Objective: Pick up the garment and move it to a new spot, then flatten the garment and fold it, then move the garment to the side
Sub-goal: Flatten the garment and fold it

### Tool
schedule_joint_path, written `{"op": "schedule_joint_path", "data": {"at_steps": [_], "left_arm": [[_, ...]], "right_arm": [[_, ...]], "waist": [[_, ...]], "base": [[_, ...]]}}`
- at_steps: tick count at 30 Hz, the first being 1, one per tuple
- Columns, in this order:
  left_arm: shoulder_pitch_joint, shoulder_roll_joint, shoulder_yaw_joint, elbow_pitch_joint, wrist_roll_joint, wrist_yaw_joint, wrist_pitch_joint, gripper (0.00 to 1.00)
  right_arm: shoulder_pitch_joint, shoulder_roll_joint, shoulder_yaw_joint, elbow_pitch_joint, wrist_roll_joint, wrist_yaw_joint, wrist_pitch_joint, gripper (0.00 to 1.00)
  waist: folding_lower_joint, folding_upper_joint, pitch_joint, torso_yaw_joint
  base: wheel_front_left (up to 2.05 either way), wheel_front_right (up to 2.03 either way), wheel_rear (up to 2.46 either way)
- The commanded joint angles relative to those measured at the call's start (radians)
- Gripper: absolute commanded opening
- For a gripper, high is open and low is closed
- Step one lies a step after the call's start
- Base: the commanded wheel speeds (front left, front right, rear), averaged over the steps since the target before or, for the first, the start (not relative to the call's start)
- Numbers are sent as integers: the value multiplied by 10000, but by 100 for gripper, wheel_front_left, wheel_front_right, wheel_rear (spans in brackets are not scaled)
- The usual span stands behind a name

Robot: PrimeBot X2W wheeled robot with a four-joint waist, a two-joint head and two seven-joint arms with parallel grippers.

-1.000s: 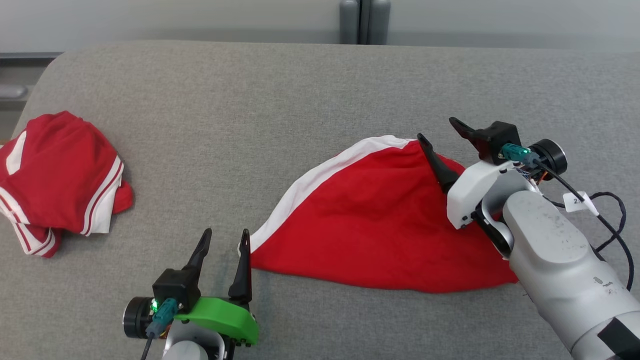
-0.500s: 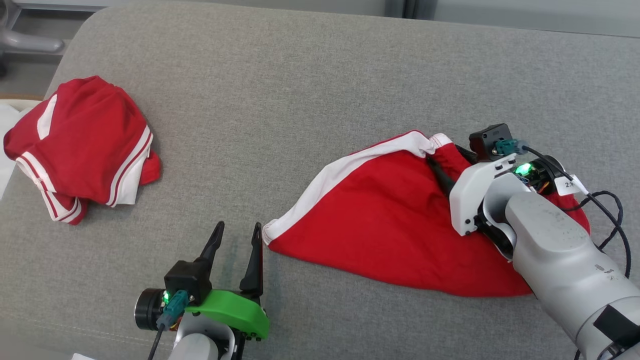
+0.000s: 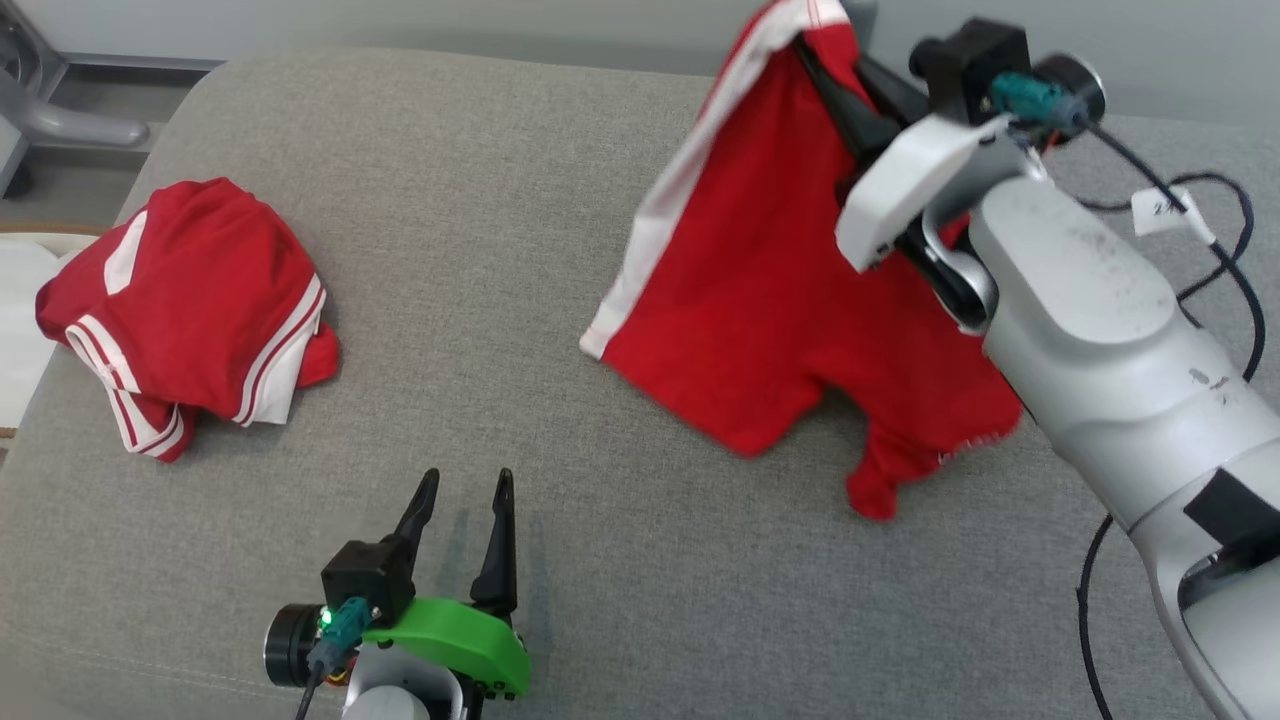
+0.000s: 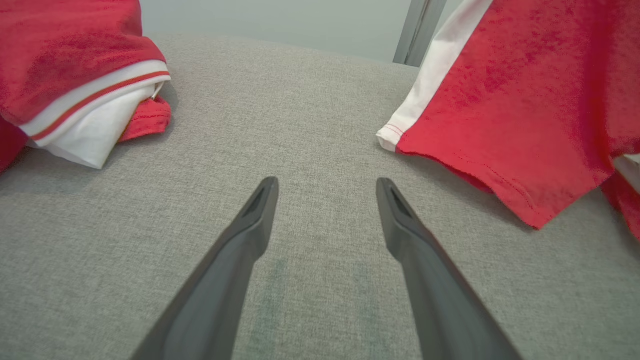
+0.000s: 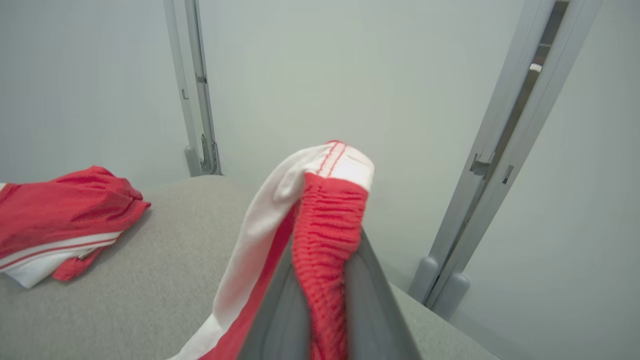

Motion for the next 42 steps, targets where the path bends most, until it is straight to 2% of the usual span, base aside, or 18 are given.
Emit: {"op": "schedule_joint_path", "data": {"at_steps": [1,6,10,13,15,18,19,20,25,30,35,42], "left_arm": [[142,28,85,28,-31,51,-5,100],[309,28,300,47,130,97,-7,100],[415,28,402,-1,144,111,-7,100],[474,27,442,-22,140,111,-7,100],[505,28,438,-18,153,114,-5,100],[482,28,420,-18,192,121,-5,100],[455,28,411,-14,196,120,-5,100],[427,30,421,-7,213,114,-7,100],[224,30,508,18,325,87,-7,100],[54,30,522,14,303,38,-7,100],[-752,31,320,119,243,-58,-7,100],[-3133,33,180,1184,525,-156,-7,100]], "right_arm": [[-298,43,-219,-571,-232,-10,-47,0],[-159,210,-869,-2495,-899,-12,-51,0],[936,-88,-1157,-3429,-1359,-12,-53,0],[2343,-478,-1533,-3844,-1546,-10,-53,27],[3466,-721,-1963,-3873,-1596,-10,-55,39],[5024,-947,-2682,-3729,-1785,-10,-56,44],[5626,-978,-2953,-3636,-1872,-10,-56,94],[6066,-972,-3192,-3560,-1954,-10,-54,100],[7655,-657,-4689,-3538,-2442,-10,-56,100],[8130,-144,-5654,-3988,-2889,-10,-55,100],[8028,311,-6029,-4420,-3142,-10,-55,100],[7599,591,-6022,-4848,-3233,-10,-56,100]], "waist": [[0,0,-149,-65],[0,0,-362,-342],[0,0,-490,-711],[0,0,-504,-1035],[0,0,-494,-1246],[0,0,-450,-1533],[0,0,-428,-1632],[0,0,-413,-1719],[0,0,-320,-2179],[0,0,-207,-2600],[0,0,131,-2968],[0,0,923,-3374]], "base": [[0,0,0],[0,0,0],[0,0,0],[0,0,0],[0,0,0],[0,0,0],[0,0,0],[0,0,0],[0,0,0],[0,0,0],[0,0,0],[0,0,0]]}}
